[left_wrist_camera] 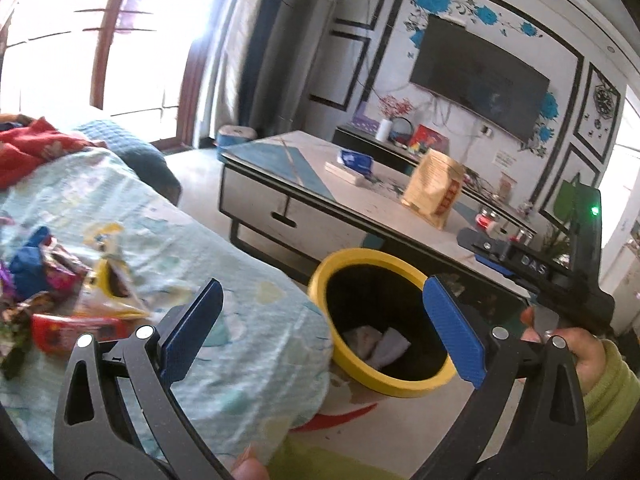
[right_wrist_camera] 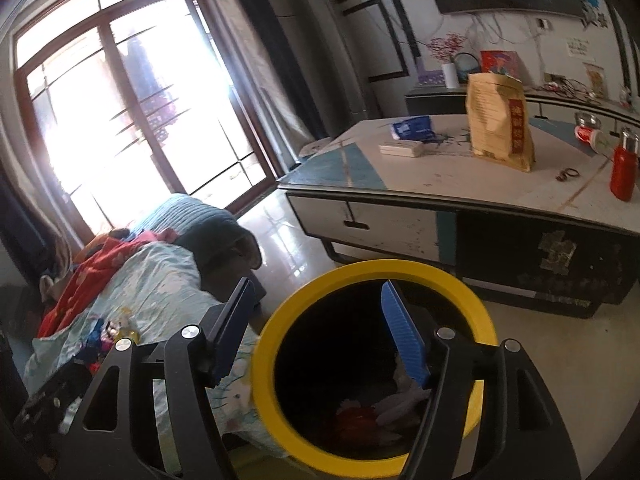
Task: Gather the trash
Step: 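Move both open tools back to the candy wrappers on the bed, then grasp the red candy tube with the right tool while the left tool grasps a purple wrapper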
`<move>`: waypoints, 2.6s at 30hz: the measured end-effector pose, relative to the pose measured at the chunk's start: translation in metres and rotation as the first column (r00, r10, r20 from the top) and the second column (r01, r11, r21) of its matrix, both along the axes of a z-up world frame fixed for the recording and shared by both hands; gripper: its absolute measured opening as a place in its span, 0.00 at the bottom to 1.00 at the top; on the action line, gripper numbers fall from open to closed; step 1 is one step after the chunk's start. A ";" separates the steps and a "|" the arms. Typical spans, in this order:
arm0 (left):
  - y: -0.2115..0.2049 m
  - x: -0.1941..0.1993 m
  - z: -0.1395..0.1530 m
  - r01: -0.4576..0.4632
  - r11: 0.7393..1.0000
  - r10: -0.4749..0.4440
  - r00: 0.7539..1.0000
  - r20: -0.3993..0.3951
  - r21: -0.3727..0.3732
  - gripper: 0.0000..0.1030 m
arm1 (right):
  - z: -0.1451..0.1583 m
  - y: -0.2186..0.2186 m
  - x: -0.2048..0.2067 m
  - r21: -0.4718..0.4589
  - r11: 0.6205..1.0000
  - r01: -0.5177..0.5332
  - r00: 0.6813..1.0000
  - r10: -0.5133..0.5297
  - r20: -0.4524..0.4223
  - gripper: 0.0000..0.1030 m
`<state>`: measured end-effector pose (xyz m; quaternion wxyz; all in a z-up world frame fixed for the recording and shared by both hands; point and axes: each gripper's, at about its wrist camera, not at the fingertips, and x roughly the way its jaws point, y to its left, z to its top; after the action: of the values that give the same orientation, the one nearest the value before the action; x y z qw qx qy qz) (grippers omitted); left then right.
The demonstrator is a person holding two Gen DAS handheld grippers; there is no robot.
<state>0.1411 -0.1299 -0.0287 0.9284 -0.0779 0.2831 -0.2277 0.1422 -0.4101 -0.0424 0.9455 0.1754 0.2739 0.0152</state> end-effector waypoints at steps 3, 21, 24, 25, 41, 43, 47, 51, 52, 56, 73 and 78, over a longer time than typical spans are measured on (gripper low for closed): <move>0.012 -0.001 0.004 -0.033 0.999 0.033 0.999 0.018 0.002 0.89 | 0.004 0.012 -0.002 -0.009 0.999 -0.032 0.999 0.032 0.011 0.62; 0.085 -0.015 0.022 -0.214 0.977 0.214 0.972 0.094 -0.007 0.89 | 0.015 0.101 -0.014 -0.103 0.956 -0.274 0.960 0.278 0.031 0.62; 0.096 -0.016 0.022 -0.238 0.971 0.237 0.967 0.094 -0.010 0.89 | 0.016 0.120 -0.018 -0.128 0.939 -0.320 0.945 0.326 0.035 0.62; 0.098 -0.015 0.023 -0.243 0.970 0.243 0.966 0.092 -0.011 0.89 | 0.016 0.125 -0.019 -0.137 0.933 -0.332 0.940 0.339 0.033 0.62; 0.174 -0.011 0.014 -0.429 0.901 0.432 0.902 0.030 -0.060 0.89 | 0.011 0.214 -0.024 -0.237 0.806 -0.542 0.833 0.553 -0.021 0.62; 0.187 -0.011 0.011 -0.458 0.886 0.460 0.888 0.016 -0.072 0.89 | 0.009 0.227 -0.020 -0.246 0.786 -0.567 0.816 0.576 -0.040 0.62; 0.212 -0.009 0.003 -0.516 0.853 0.515 0.857 -0.031 -0.074 0.89 | 0.003 0.251 -0.014 -0.277 0.743 -0.609 0.785 0.616 -0.071 0.62; 0.235 -0.007 -0.009 -0.571 0.819 0.565 0.820 -0.085 -0.060 0.89 | -0.007 0.274 -0.007 -0.317 0.696 -0.645 0.752 0.651 -0.102 0.62; 0.239 -0.006 -0.011 -0.579 0.813 0.573 0.814 -0.098 -0.061 0.89 | -0.010 0.280 -0.005 -0.325 0.685 -0.652 0.745 0.658 -0.108 0.62; 0.258 -0.005 -0.023 -0.611 0.788 0.599 0.788 -0.142 -0.070 0.88 | -0.020 0.301 0.009 -0.346 0.645 -0.681 0.718 0.680 -0.147 0.62; 0.289 0.023 -0.066 -0.618 0.766 0.552 0.773 -0.312 -0.175 0.51 | -0.063 0.375 0.040 -0.492 0.415 -0.765 0.593 0.753 -0.287 0.62; 0.295 0.028 -0.076 -0.620 0.752 0.532 0.770 -0.352 -0.221 0.36 | -0.070 0.378 0.043 -0.470 0.408 -0.783 0.577 0.759 -0.303 0.52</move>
<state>0.1688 0.1654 -0.1045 0.8798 -0.3438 0.3256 0.0416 0.1847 -0.0321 -0.1128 0.8316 -0.2541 0.3343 0.3636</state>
